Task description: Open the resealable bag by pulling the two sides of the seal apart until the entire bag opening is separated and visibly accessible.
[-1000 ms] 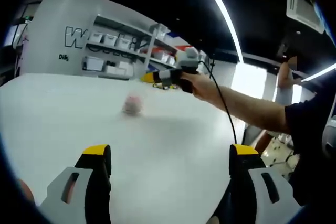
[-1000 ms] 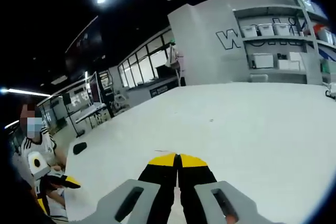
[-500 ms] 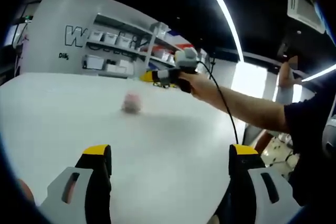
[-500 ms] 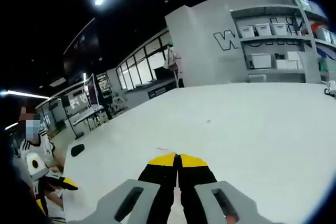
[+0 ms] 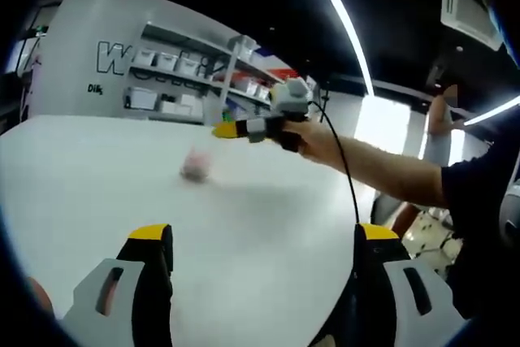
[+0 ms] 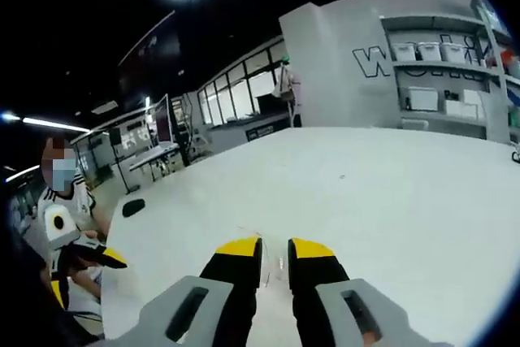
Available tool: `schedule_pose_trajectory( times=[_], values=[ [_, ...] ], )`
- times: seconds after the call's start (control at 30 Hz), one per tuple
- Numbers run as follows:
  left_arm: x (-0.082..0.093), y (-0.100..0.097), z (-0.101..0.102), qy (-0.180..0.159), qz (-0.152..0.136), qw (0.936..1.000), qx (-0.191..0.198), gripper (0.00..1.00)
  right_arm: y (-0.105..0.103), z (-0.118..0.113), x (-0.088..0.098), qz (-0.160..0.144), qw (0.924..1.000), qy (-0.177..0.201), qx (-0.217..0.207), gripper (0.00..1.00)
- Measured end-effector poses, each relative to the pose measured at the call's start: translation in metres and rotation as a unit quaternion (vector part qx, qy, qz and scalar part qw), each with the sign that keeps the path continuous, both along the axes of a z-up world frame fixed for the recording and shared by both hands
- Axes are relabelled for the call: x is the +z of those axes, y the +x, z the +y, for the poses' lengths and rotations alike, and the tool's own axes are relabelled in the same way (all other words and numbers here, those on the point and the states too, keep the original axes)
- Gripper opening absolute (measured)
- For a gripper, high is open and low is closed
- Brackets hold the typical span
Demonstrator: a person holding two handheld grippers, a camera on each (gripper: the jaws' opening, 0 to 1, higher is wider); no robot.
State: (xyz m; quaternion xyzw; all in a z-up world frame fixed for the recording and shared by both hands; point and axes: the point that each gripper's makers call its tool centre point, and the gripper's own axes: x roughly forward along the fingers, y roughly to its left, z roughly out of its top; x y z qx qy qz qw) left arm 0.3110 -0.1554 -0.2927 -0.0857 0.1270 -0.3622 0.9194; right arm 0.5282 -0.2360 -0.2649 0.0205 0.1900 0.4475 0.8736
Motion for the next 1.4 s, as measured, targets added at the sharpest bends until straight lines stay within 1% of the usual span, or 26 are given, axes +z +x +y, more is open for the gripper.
schedule_pose_trajectory(
  times=[0.03, 0.13, 0.3, 0.47, 0.6, 0.73, 0.87, 1.03, 1.33, 1.4],
  values=[
    [0.001, -0.001, 0.000, 0.000, -0.001, 1.0000, 0.000, 0.91, -0.002, -0.001, 0.000, 0.000, 1.0000, 0.000, 0.003, 0.10],
    [0.002, -0.001, 0.000, 0.000, -0.002, 1.0000, 0.001, 0.91, -0.010, -0.002, 0.004, 0.007, 0.9998, 0.017, 0.007, 0.13],
    [0.003, -0.002, -0.001, 0.000, -0.003, 1.0000, 0.001, 0.91, -0.014, -0.007, 0.007, 0.002, 0.9999, 0.014, 0.006, 0.12],
    [0.005, -0.004, -0.003, -0.001, -0.004, 1.0000, -0.001, 0.91, -0.017, -0.009, 0.005, 0.003, 0.9999, 0.012, 0.006, 0.12],
    [0.005, -0.005, -0.004, -0.001, -0.003, 1.0000, -0.002, 0.91, -0.018, -0.012, 0.002, 0.005, 0.9999, 0.009, 0.006, 0.12],
    [0.004, -0.005, -0.006, 0.000, -0.002, 1.0000, -0.003, 0.90, -0.021, -0.015, -0.005, 0.010, 0.9999, 0.000, 0.010, 0.13],
    [0.004, -0.005, -0.007, 0.000, -0.001, 1.0000, -0.004, 0.90, -0.028, -0.020, -0.011, 0.014, 0.9998, -0.007, 0.015, 0.18],
    [0.002, -0.006, -0.007, -0.001, 0.001, 1.0000, -0.004, 0.90, -0.038, -0.025, -0.020, 0.019, 0.9995, -0.016, 0.019, 0.18],
    [0.002, -0.008, -0.006, -0.002, 0.000, 1.0000, -0.003, 0.90, -0.060, -0.029, -0.027, 0.017, 0.9988, -0.033, 0.031, 0.24],
    [0.003, -0.009, -0.007, -0.003, 0.000, 1.0000, -0.004, 0.90, -0.064, -0.031, -0.027, 0.015, 0.9986, -0.039, 0.031, 0.27]
  ],
)
